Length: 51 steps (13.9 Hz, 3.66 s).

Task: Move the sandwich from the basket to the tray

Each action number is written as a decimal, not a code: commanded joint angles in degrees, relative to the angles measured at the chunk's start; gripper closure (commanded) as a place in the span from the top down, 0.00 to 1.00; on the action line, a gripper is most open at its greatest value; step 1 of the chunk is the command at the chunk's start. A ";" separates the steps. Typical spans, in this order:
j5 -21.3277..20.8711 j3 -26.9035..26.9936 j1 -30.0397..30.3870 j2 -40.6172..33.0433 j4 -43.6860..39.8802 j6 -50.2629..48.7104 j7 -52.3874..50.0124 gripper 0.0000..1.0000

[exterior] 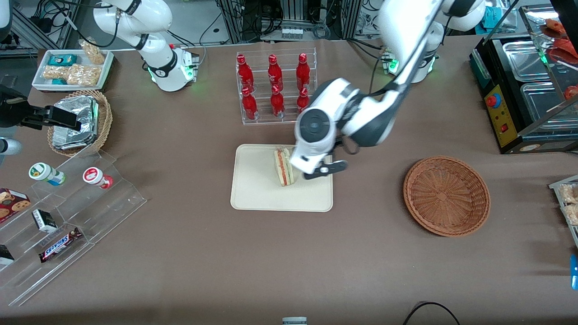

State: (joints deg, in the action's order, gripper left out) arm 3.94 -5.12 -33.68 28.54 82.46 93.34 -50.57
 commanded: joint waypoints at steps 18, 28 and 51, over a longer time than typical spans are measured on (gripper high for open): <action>-7.01 1.08 32.45 -35.04 10.53 -32.25 38.96 1.00; -0.79 0.99 32.44 -31.18 2.88 -31.55 38.44 1.00; -2.00 -7.27 40.80 -29.77 1.83 -29.09 38.26 1.00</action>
State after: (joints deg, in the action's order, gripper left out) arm 1.84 -11.39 6.07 -1.72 85.32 64.26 -12.14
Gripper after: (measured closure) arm 0.000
